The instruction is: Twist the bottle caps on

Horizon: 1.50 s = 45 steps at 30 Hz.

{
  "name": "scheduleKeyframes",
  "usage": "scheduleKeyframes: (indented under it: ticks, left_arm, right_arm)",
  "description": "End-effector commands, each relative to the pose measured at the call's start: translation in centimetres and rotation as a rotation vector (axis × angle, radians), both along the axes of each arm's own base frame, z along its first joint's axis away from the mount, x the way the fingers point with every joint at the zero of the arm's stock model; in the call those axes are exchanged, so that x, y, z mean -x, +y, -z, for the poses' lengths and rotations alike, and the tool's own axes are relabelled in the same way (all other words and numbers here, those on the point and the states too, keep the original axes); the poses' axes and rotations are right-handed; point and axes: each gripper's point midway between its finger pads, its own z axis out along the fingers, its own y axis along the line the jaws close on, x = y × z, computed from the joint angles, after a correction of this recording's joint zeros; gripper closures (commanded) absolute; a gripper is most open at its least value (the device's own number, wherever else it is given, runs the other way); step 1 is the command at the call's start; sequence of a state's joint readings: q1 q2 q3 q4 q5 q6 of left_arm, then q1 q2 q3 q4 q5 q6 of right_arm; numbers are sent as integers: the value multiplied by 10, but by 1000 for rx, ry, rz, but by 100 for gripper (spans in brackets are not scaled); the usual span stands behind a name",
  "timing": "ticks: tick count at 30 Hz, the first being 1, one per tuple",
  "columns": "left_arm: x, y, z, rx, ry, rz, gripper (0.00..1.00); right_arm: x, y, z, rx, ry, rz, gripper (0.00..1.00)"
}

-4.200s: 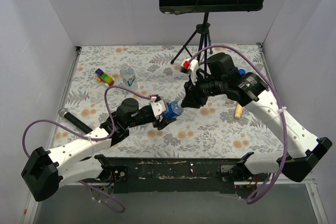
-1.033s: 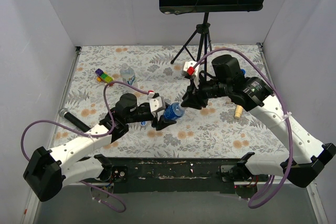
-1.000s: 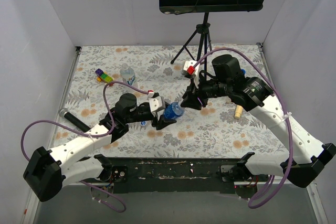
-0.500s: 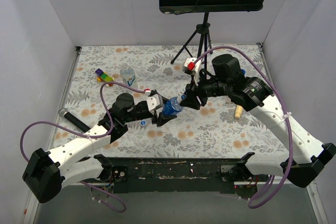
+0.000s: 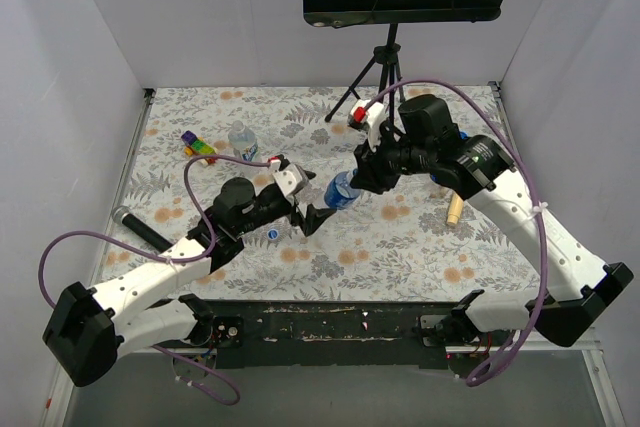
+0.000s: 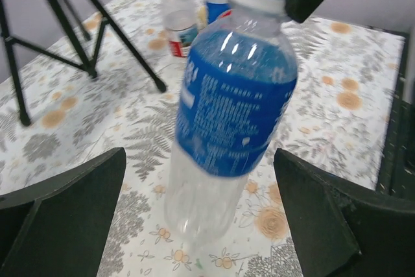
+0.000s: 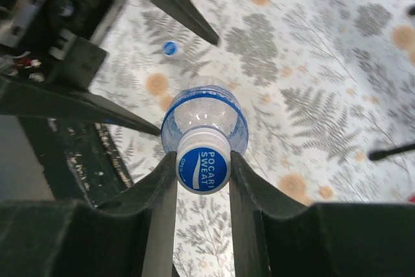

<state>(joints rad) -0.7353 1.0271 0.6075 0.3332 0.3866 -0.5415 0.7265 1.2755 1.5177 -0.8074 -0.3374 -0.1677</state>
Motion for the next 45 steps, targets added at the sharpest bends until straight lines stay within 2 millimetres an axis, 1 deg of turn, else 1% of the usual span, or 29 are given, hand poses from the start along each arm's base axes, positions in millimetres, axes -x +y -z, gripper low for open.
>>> scheduleKeyframes:
  ticks: [1, 3, 6, 10, 11, 13, 17, 20, 23, 26, 29, 33, 37, 41, 45]
  left_arm:
    - [-46, 27, -23, 86, 23, -315, 2]
    - [-61, 42, -27, 118, 42, -440, 2]
    - [-79, 67, -30, 162, 80, -604, 2]
    - [-103, 110, -31, 225, 144, -818, 2]
    - [-108, 122, -35, 247, 146, -858, 2]
    - [-112, 140, -40, 289, 150, -910, 2]
    - [-114, 178, -54, 342, 103, -1037, 2]
    - [-110, 197, -64, 336, 28, -1107, 2]
    - [-103, 213, -73, 348, -39, -1156, 2]
    - [-97, 221, -79, 376, -78, -1179, 2]
    - [-94, 225, -83, 394, -96, -1185, 2]
    - [-91, 221, -87, 387, -125, -1152, 2]
    - [-89, 220, -88, 378, -137, -1135, 2]
    - [-89, 217, -87, 365, -137, -1118, 2]
    - [-89, 215, -86, 357, -137, -1108, 2]
  right_arm:
    - [-38, -34, -8, 95, -58, 203, 99]
    - [-53, -47, 1, 136, -36, 279, 99]
    - [-73, -70, 19, 220, -2, 392, 99]
    - [-97, -95, 39, 300, 21, 511, 99]
    - [-101, -99, 41, 308, 20, 529, 99]
    - [-109, -106, 46, 323, 15, 563, 99]
    - [-123, -121, 55, 354, 16, 627, 99]
    - [-130, -131, 65, 369, 34, 662, 99]
    - [-134, -134, 73, 362, 51, 672, 99]
    - [-137, -138, 82, 361, 63, 688, 99]
    - [-140, -143, 91, 366, 72, 704, 99]
    - [-141, -147, 101, 374, 98, 713, 99]
    - [-139, -149, 106, 375, 112, 716, 99]
    - [-137, -151, 107, 378, 121, 719, 84]
    - [-138, -153, 102, 370, 115, 730, 68]
